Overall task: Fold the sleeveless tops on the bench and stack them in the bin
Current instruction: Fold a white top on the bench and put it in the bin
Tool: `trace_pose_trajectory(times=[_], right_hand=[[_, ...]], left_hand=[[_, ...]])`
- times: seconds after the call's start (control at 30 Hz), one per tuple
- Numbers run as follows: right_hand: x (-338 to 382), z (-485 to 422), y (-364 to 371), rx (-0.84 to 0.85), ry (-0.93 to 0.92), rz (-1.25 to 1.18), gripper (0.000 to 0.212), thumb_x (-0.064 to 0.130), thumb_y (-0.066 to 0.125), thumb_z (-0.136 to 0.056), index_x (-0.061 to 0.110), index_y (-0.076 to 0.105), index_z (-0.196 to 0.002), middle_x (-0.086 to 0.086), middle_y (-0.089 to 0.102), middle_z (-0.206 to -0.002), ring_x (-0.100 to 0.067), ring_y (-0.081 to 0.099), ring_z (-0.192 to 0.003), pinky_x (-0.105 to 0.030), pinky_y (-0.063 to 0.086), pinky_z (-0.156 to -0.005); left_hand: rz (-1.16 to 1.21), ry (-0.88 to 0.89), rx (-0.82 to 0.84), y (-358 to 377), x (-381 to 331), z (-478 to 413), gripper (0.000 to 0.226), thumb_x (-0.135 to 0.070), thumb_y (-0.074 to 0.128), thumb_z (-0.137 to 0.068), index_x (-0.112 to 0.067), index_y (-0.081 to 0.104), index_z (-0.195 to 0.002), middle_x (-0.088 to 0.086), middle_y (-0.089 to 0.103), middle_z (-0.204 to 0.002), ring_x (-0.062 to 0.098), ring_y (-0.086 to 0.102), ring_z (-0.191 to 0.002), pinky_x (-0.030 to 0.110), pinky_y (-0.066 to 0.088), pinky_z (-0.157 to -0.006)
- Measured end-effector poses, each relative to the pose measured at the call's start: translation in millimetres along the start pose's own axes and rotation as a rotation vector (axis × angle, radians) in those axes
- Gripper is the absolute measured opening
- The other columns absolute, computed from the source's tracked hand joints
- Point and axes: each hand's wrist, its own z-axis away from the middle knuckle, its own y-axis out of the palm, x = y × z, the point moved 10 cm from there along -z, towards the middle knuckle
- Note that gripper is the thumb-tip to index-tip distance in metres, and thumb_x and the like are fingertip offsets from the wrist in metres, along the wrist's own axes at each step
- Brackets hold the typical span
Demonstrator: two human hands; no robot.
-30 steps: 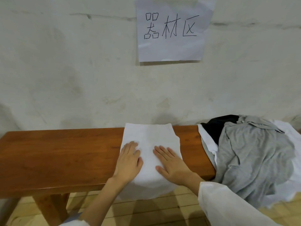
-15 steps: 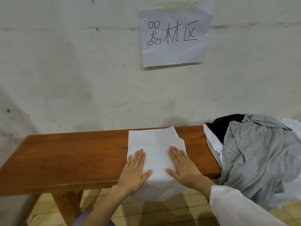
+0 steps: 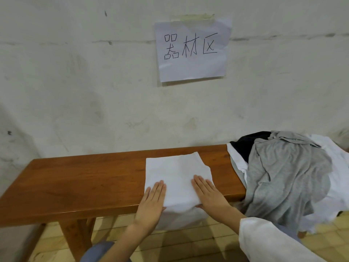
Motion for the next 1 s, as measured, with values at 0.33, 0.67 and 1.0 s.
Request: trace_pose_trajectory(times=[0.33, 0.67, 1.0], right_hand=[[2.6, 15.9, -9.9, 0.086, 0.012, -0.224, 0.054, 0.019, 0.039, -0.102, 0.024, 0.018, -0.151, 0.007, 0.007, -0.160, -0.013, 0.010, -0.147, -0.029, 0.011, -0.117], [-22.8, -5.7, -89.8, -0.031, 0.052, -0.270, 0.022, 0.025, 0.053, -0.095, 0.021, 0.065, -0.113, 0.001, 0.052, -0.107, -0.014, 0.050, -0.097, -0.016, 0.039, -0.082], [-56.7, -51.4, -275.9, -0.790, 0.084, -0.147, 0.024, 0.004, 0.055, -0.076, 0.012, 0.074, -0.090, -0.013, 0.058, -0.081, -0.035, 0.055, -0.071, -0.033, 0.034, -0.059]], left_hand=[[0.190, 0.010, -0.028, -50.6, 0.0, 10.8, 0.047, -0.027, 0.042, -0.101, -0.021, 0.035, -0.147, -0.003, 0.029, -0.155, 0.014, 0.028, -0.142, 0.026, 0.023, -0.114], [0.349, 0.032, 0.037, -110.6, 24.7, -20.8, 0.017, -0.016, 0.053, -0.093, -0.013, 0.068, -0.101, 0.003, 0.059, -0.104, 0.017, 0.055, -0.095, 0.029, 0.044, -0.080], [0.321, -0.032, -0.498, -276.5, 65.6, -94.4, 0.025, -0.002, 0.057, -0.087, -0.013, 0.070, -0.106, 0.009, 0.060, -0.093, 0.028, 0.056, -0.089, 0.035, 0.041, -0.073]])
